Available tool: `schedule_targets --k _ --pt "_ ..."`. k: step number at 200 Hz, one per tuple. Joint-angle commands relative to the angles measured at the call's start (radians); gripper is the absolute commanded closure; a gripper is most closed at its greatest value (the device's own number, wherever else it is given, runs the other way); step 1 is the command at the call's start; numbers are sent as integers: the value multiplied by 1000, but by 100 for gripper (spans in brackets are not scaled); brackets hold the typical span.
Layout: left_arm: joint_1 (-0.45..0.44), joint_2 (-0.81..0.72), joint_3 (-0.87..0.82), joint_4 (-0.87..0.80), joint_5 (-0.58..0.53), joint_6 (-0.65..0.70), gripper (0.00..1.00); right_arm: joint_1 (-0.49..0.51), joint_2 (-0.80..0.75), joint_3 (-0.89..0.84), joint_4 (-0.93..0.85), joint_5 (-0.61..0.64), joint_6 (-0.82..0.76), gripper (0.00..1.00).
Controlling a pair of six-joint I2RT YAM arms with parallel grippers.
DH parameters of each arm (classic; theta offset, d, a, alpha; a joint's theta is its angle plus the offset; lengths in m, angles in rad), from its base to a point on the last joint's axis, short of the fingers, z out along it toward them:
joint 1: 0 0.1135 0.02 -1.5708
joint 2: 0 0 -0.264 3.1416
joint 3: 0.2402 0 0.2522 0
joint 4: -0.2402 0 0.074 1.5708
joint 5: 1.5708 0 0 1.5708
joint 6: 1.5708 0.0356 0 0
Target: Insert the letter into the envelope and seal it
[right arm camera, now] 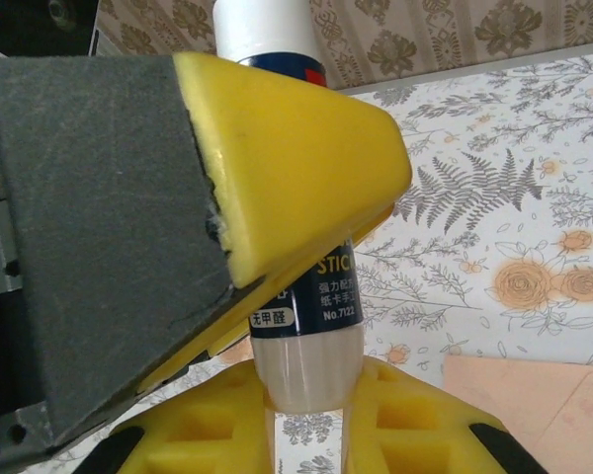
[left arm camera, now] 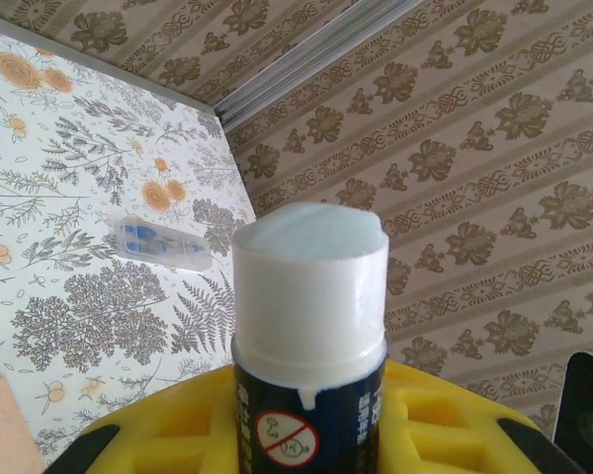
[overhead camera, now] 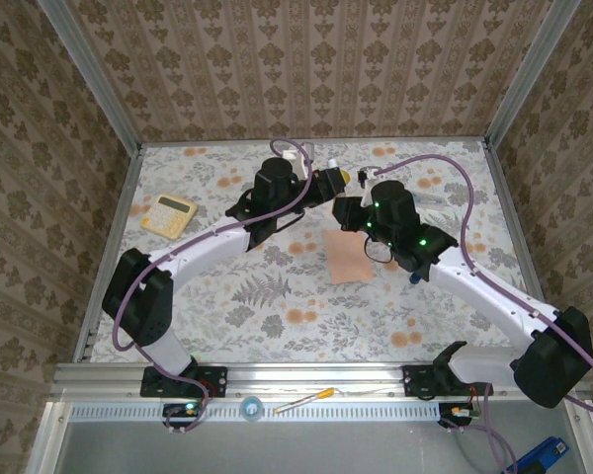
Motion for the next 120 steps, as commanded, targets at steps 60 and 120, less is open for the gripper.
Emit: schedule_targets --k 60,120 --pt "19 -40 -14 121 201 -32 96 -211 -87 16 -16 -515 38 56" --pt "111 -18 -2 237 445 -61 96 -496 -90 -29 150 -1184 179 32"
